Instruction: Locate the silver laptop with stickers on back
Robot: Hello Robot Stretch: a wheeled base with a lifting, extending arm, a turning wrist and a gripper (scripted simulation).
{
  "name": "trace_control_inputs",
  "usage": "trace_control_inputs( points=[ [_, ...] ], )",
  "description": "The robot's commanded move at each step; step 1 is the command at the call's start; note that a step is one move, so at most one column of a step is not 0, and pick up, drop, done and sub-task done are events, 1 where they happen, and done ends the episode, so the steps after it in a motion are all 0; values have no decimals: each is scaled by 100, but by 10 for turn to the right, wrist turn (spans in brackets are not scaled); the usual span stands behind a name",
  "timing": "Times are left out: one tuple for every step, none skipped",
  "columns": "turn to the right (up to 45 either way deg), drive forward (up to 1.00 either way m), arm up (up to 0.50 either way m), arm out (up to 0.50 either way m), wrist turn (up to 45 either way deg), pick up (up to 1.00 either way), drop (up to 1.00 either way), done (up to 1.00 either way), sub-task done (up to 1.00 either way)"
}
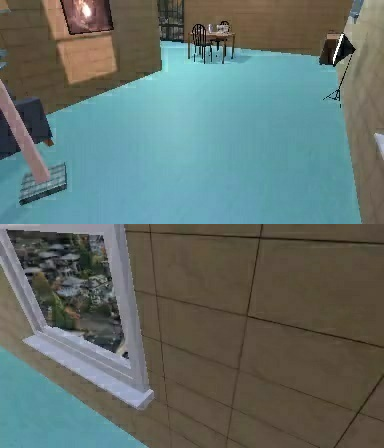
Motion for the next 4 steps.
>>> trace_control_inputs(
  points=[
    [-450,0,0,0,0,0,0,0,0],
    [-300,0,0,0,0,0,0,0,0],
    [0,5,0,0,0,0,0,0,0],
    [450,0,0,0,0,0,0,0,0]
  ],
)
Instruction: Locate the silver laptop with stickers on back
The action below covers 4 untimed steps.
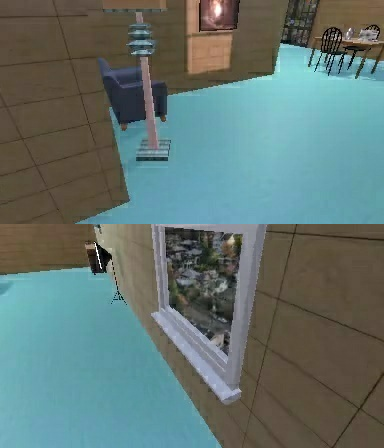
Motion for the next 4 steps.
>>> trace_control_inputs(
  points=[
    [360,0,0,0,0,0,0,0,0],
    [0,25,0,0,0,0,0,0,0],
    [90,0,0,0,0,0,0,0,0],
    [30,0,0,0,0,0,0,0,0]
  ],
)
